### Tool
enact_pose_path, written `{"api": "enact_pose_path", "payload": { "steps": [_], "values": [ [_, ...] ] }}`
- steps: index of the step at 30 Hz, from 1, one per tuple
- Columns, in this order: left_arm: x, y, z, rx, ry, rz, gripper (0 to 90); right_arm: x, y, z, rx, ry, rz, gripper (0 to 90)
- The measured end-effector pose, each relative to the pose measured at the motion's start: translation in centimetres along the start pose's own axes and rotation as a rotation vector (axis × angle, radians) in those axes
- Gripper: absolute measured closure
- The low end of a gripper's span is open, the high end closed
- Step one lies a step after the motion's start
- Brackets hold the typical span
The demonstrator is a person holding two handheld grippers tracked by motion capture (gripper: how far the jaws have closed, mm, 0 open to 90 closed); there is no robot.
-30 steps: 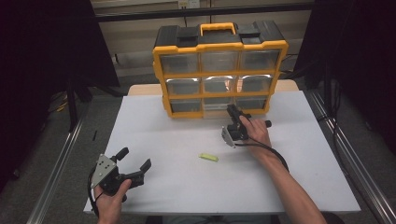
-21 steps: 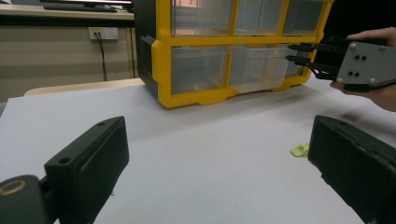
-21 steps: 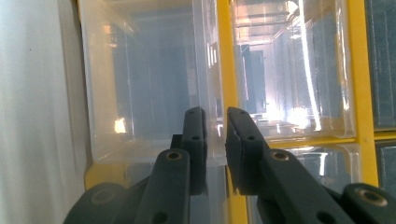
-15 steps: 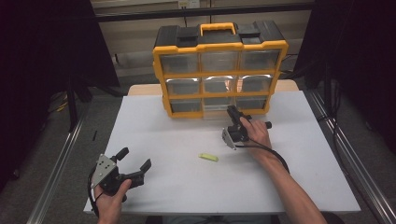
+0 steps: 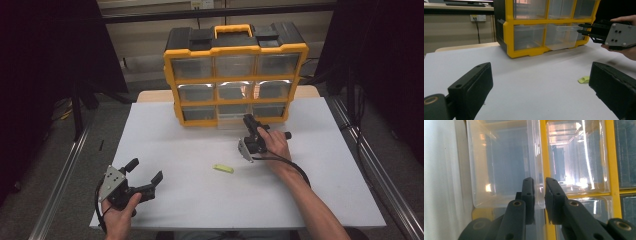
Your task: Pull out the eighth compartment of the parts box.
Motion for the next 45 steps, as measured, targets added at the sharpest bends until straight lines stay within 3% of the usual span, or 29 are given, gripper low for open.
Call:
{"api": "enact_pose_path", "payload": {
  "steps": [4,45],
  "values": [
    [0.0,-0.1,0.0,-0.006,-0.007,-0.006,5.4,0.1,0.0,0.2,-0.002,-0.016,0.003,78.9],
    [0.0,-0.1,-0.1,-0.006,0.002,-0.004,6.2,0.1,0.3,1.6,0.02,-0.013,0.01,79.0]
  ]
}}
Point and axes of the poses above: each handheld gripper's, and its own axes: z roughly backward along the jaws, y roughly out of its top, x roughly to its right, the point moved 6 cm from there along -z, roughly forward along the jaws, and after that the axes turned 14 degrees about z, right-handed, at the moved point
